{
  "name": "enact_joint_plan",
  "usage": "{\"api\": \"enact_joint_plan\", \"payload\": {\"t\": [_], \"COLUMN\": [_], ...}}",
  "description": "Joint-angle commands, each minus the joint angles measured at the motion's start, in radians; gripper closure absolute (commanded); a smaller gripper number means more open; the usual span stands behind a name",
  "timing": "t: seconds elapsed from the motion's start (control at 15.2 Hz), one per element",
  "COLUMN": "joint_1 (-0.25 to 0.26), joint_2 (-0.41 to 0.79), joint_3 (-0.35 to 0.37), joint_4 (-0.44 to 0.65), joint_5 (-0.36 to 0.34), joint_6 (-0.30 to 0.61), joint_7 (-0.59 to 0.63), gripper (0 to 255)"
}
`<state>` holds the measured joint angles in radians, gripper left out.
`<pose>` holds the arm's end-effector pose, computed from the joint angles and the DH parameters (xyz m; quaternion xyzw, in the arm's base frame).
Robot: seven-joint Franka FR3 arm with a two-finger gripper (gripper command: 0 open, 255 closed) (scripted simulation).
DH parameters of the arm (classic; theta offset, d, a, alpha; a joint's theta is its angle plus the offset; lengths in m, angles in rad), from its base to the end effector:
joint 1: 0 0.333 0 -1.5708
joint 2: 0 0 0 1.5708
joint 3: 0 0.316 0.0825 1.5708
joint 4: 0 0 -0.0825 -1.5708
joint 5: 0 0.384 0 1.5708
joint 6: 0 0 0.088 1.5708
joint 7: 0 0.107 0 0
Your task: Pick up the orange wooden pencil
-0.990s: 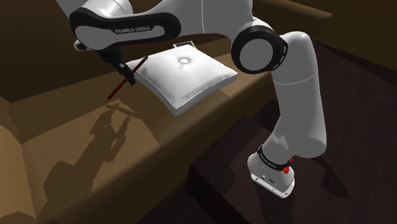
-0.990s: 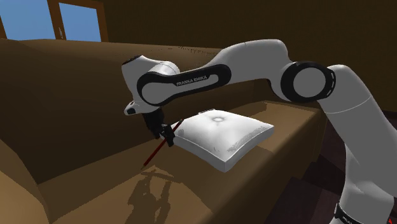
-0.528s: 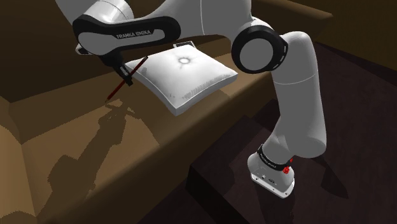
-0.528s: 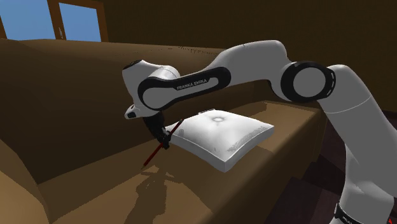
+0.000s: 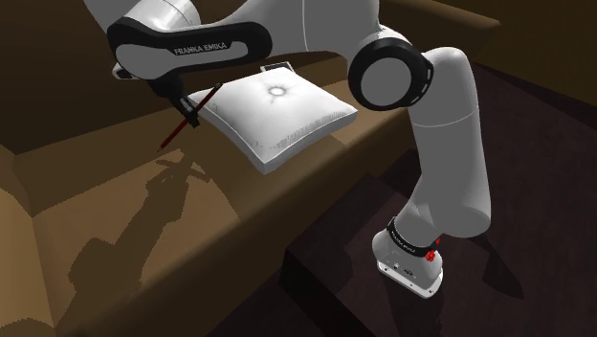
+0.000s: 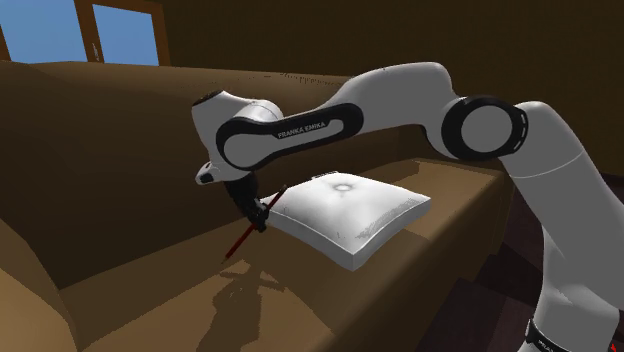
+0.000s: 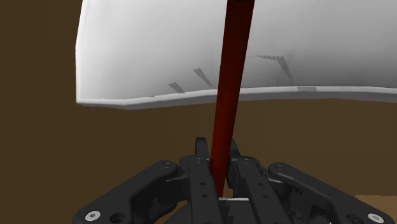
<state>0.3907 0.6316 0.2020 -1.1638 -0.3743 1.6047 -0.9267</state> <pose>0.6316 0.3338 0.4213 0.7099 0.6874 -0.1091 0.1079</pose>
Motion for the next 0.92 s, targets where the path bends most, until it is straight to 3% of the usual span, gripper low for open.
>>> {"api": "enact_joint_plan", "payload": {"t": [0.0, 0.86], "joint_1": [0.003, 0.032], "joint_2": [0.001, 0.039], "joint_3": [0.000, -0.006], "joint_4": [0.025, 0.251], "joint_5": [0.000, -0.004], "joint_6": [-0.023, -0.203], "joint_7": [-0.006, -0.056], "gripper": [255, 255]}}
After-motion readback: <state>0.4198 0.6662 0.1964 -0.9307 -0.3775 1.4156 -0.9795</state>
